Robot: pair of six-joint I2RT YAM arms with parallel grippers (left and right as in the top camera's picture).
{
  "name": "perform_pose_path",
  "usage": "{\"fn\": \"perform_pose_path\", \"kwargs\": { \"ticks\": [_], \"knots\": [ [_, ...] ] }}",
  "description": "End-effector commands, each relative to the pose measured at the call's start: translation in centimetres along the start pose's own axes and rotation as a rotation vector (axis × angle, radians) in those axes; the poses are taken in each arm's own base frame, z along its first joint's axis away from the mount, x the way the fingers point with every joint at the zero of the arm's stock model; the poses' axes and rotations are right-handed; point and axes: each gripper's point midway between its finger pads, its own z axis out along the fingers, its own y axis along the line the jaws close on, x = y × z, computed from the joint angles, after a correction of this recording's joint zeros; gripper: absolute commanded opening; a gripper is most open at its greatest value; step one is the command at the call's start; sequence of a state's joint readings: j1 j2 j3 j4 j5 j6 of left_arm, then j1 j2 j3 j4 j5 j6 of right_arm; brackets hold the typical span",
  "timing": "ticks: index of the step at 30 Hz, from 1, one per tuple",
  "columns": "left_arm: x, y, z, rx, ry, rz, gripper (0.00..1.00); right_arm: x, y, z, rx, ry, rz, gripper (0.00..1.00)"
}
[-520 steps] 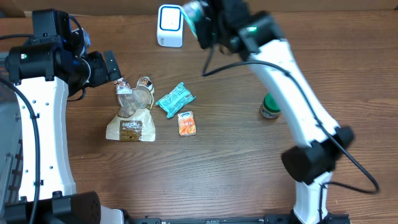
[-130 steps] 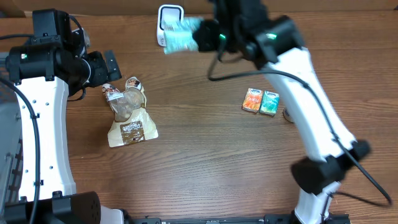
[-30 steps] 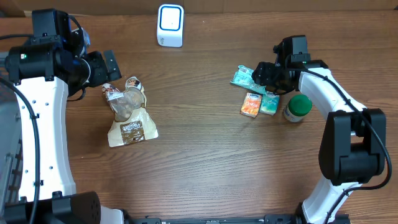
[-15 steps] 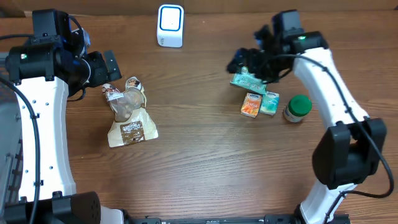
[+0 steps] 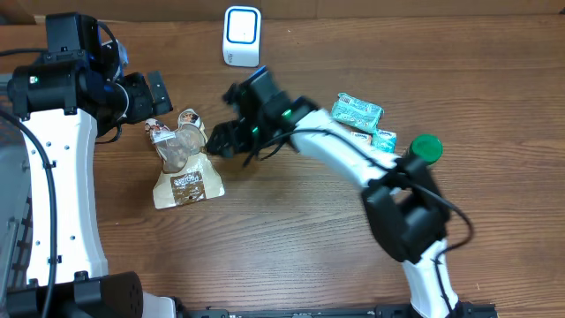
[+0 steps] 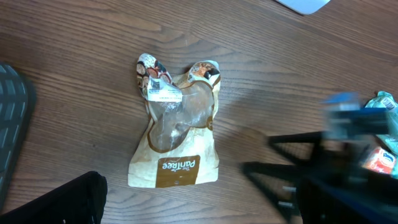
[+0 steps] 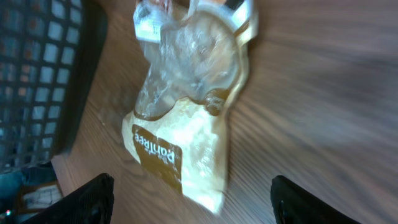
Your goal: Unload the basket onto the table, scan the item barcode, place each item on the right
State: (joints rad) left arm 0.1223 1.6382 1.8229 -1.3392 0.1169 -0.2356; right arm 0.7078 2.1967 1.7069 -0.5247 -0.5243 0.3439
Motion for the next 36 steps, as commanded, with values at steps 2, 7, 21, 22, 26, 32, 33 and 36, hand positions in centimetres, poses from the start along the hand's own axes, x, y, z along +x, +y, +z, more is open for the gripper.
{"fn": "perform_pose_path", "kwargs": {
  "ticks": [2, 7, 21, 22, 26, 32, 33, 36],
  "knots": [
    [-0.2, -0.1, -0.7, 0.008, -0.022, 0.008, 1.0, 1.6, 0.6, 3.8, 0.046, 0.008, 0.02, 0.75],
    [-0.2, -0.1, -0.7, 0.008, -0.022, 0.008, 1.0, 2.2, 0.1, 5.7, 0.114, -0.015, 0.055, 0.72],
    [-0.2, -0.1, -0.7, 0.008, -0.021, 0.008, 1.0, 4.0, -2.9, 8.8, 0.148, 0.022, 0.119, 0.43],
    [-0.2, -0.1, -0.7, 0.008, -0.022, 0.008, 0.99, 4.0, -3.0, 8.9, 0.15, 0.025, 0.12, 0.39],
    [-0.2, -0.1, -0.7, 0.008, -0.021, 0.008, 1.0, 4.2, -3.0, 8.8, 0.15, 0.032, 0.116, 0.19],
    [-0.2, -0.1, -0.7, 0.008, -0.022, 0.008, 1.0, 3.5, -4.4, 6.6, 0.166, 0.063, 0.12, 0.04],
    [-0.2, -0.1, -0.7, 0.008, -0.022, 0.008, 1.0, 3.3, -4.7, 5.8, 0.175, 0.068, 0.123, 0.04],
    [-0.2, -0.1, -0.7, 0.008, -0.022, 0.008, 1.0, 2.7, -4.7, 3.3, 0.159, 0.103, 0.068, 0.04]
  ]
}}
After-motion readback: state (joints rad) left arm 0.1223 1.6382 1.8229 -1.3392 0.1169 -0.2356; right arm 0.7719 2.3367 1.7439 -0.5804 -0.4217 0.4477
